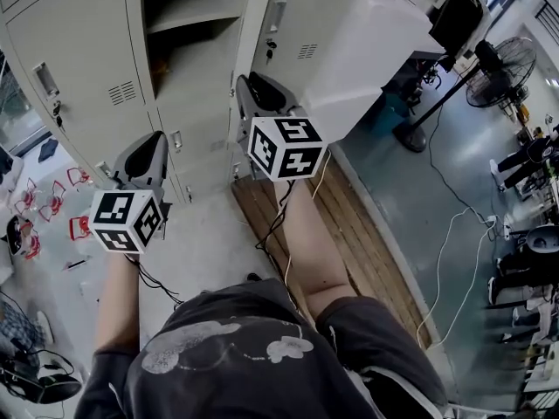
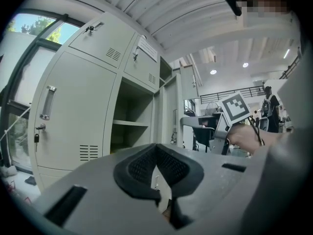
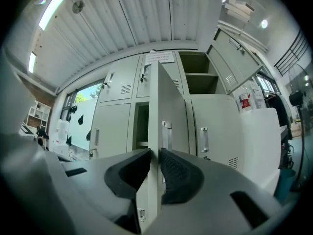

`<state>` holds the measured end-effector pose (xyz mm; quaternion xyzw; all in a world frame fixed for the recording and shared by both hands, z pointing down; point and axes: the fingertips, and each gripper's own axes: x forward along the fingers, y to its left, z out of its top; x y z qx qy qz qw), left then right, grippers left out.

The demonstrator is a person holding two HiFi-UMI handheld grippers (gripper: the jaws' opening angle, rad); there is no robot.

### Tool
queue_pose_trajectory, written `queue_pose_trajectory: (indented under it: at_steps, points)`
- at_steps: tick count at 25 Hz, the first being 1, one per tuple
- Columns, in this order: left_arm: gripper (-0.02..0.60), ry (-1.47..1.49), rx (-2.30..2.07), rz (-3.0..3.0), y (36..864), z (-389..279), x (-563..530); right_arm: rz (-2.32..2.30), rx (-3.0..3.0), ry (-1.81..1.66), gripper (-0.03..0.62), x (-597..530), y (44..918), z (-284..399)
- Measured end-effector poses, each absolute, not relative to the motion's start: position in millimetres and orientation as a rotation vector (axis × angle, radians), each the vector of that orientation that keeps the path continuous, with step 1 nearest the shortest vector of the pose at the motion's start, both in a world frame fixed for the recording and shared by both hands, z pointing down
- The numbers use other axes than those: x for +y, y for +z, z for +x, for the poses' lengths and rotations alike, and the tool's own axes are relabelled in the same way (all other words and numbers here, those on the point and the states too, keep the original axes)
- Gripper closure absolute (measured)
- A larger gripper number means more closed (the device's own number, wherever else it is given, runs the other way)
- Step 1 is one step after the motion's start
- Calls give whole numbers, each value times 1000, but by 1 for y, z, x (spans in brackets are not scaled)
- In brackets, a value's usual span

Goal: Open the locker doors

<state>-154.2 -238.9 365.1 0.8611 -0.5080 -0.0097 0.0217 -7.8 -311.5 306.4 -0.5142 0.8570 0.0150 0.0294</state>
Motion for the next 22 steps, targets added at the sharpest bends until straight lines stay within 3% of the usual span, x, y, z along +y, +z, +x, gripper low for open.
queue_pose_trajectory:
  at_steps: [22]
  points:
    - [572,-39,-1575,2659,357,-56,-260,-1374,2663,-22,513,-320,308,92]
